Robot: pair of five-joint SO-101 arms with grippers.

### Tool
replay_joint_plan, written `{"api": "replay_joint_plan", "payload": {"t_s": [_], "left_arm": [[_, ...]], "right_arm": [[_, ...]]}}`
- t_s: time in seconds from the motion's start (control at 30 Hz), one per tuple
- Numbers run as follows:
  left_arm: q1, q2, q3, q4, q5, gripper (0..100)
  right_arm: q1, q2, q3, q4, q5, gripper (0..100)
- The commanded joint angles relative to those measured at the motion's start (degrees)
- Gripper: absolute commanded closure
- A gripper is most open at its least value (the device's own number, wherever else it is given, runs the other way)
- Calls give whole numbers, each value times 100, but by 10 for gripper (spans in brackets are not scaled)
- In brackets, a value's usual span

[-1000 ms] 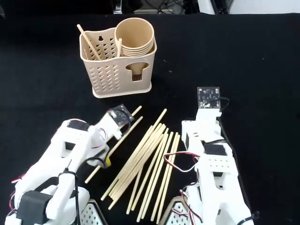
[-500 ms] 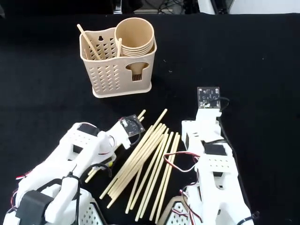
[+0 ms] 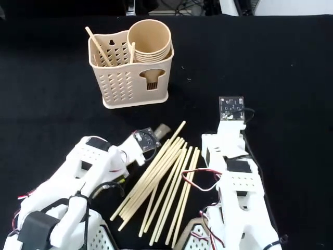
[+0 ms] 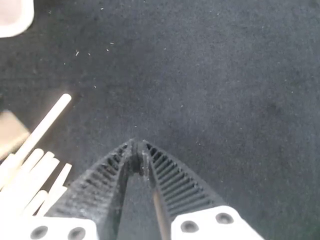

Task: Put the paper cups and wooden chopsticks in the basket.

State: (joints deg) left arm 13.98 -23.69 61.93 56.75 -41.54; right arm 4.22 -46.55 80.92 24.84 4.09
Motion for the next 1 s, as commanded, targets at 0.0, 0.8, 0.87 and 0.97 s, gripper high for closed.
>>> {"api": "replay_joint_plan", "payload": {"t_s": [0.0,0.8,0.87,0.97], "left_arm": [[31,-105,-40,9,-9,973],[-31,-545,-1191,1257,-9,970],[-31,-993,-1103,1266,-9,970],[22,-1486,-725,1231,-35,970]], "right_arm": [[35,-75,-22,-123,70,986],[35,-75,-22,-123,70,986],[35,-75,-22,-123,70,986],[35,-75,-22,-123,70,986]]}}
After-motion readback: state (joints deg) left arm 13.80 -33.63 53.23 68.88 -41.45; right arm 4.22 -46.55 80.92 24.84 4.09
